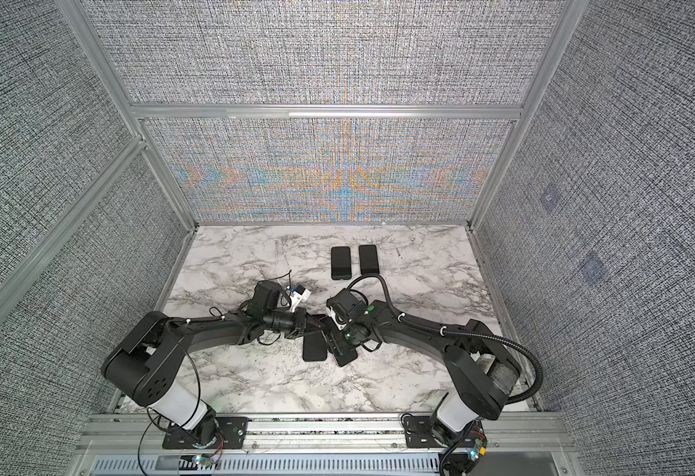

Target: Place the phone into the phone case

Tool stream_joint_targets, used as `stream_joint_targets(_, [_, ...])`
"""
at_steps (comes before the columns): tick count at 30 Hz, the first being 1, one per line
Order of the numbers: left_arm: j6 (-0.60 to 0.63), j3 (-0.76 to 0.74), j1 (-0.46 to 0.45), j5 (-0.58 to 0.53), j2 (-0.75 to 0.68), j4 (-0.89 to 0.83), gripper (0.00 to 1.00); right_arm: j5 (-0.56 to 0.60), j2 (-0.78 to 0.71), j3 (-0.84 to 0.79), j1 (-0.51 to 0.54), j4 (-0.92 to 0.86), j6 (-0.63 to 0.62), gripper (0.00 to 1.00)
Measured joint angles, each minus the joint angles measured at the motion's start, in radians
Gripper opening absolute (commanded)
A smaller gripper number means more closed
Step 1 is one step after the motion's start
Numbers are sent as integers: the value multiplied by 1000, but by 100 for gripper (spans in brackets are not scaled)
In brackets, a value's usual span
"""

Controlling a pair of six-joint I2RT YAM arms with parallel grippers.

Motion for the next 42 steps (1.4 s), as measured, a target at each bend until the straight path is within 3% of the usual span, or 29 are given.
stream_joint_targets(6, [-20, -10, 0, -26, -28, -2, 7, 20, 2, 33, 1, -18, -8, 93])
stream_joint_targets(9, [-43, -15, 1, -41, -37, 0, 6, 32, -37, 37, -2, -26, -8, 96])
stream_joint_targets(17, [-147, -34, 0, -55, -45, 92, 4, -36, -275, -98, -78, 8, 154, 88])
stream_joint_targets(27, [-312, -53, 23, -46, -39, 329, 2, -280, -591, -359, -330, 240, 471, 81])
stream_joint_targets(37, [-545, -78, 26, -44, 126, 764, 0, -485, -618, -525, -459, 563, 735, 72])
stream_joint_targets(42, [-630, -83, 26, -47, 187, 927, 0, -530, -608, -549, -499, 669, 785, 69])
